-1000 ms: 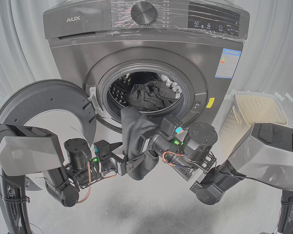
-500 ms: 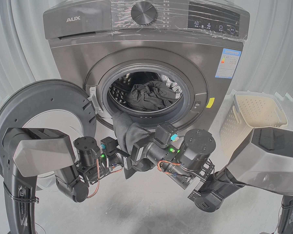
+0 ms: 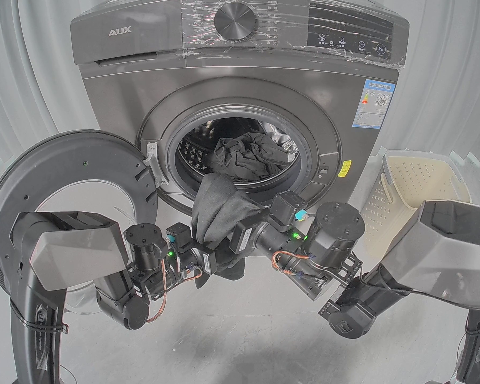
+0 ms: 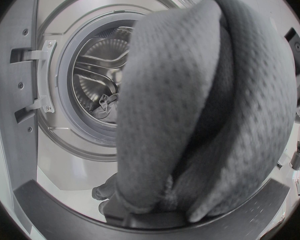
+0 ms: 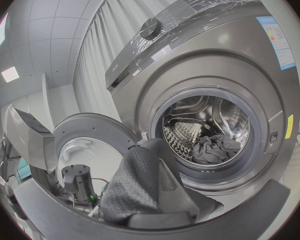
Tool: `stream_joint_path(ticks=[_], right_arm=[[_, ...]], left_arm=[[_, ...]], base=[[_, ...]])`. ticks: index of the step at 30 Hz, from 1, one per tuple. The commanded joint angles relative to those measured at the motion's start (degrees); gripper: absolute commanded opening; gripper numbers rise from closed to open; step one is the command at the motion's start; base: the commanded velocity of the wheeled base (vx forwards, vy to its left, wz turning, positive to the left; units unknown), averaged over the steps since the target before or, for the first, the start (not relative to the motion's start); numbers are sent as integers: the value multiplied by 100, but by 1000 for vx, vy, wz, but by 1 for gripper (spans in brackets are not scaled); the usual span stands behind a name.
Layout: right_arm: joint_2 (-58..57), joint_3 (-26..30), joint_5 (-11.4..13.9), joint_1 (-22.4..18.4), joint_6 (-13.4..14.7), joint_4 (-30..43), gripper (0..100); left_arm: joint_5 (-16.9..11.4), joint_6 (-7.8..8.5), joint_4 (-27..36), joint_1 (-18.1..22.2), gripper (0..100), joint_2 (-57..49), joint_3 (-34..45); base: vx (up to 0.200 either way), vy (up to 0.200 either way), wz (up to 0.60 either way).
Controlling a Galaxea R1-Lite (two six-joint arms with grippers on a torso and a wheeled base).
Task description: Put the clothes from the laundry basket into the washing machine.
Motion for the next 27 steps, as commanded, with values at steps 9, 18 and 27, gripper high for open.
stream_joint_path(ticks=[9, 18, 27], right_arm=[[-181, 1914, 5, -292, -14, -27, 0], [-84, 2239, 14, -196, -5, -27, 0], [47, 2494, -13, -90, -5, -71, 100]], left_arm=[[51, -203, -8, 119, 0, -359, -3], [200, -274, -8, 58, 0, -658, 94], [200, -370, -8, 58, 0, -1001, 393]], base=[[0, 0, 0], [0, 0, 0], [0, 0, 0]])
